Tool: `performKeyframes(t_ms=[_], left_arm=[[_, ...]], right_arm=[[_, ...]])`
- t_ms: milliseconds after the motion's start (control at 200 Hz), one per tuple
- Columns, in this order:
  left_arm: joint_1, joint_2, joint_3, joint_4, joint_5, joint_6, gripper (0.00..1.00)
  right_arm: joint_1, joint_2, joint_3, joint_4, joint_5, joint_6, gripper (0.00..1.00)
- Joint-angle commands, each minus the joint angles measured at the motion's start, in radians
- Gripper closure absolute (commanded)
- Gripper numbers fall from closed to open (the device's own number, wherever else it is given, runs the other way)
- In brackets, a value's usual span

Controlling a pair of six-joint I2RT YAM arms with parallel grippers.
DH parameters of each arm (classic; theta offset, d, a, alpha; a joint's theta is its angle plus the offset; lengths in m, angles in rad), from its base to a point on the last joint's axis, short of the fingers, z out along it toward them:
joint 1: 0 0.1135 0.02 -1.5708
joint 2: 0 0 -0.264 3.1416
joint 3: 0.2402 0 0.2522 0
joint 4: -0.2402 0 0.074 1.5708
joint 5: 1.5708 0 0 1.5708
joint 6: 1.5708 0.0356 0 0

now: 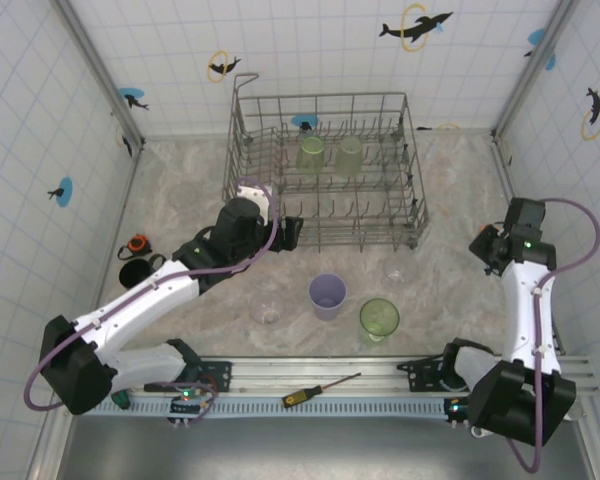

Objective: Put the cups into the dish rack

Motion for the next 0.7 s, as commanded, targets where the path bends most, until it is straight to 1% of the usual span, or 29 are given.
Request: performKeyframes(t_ms=[0, 20, 65, 195, 265, 355, 430, 691], left_arm=[[0.005, 0.021, 0.080, -0.007, -0.021, 0.040, 0.02], [0.005, 0.027, 0.080, -0.016, -0.031, 0.044, 0.02], [0.005, 0.042, 0.145, -0.031, -0.042, 0.046, 0.03], [0.005, 0.071, 0.200, -0.025, -0.010, 0.037, 0.02], [0.005, 0.089, 0.225, -0.022, -0.001, 0.035, 0.03], [0.004, 0.115, 0.259, -0.025, -0.006, 0.034, 0.02], [0.005, 0.139, 0.292, -0.025, -0.011, 0.034, 0.02], [0.005, 0.241, 0.423, -0.025, -0.018, 0.057, 0.02]], right_arm=[[0.015, 0.045, 0.080, 0.004, -0.061, -0.022, 1.00], [0.018, 0.055, 0.093, 0.008, -0.067, -0.024, 1.00], [0.022, 0.074, 0.130, 0.010, -0.076, -0.023, 1.00], [0.053, 0.131, 0.237, 0.024, -0.079, -0.014, 1.00], [0.068, 0.143, 0.255, 0.077, -0.078, -0.004, 1.00], [0.076, 0.173, 0.282, 0.134, -0.109, 0.012, 1.00], [0.089, 0.212, 0.325, 0.146, -0.144, 0.018, 1.00], [0.169, 0.306, 0.446, 0.202, -0.199, 0.051, 1.00]])
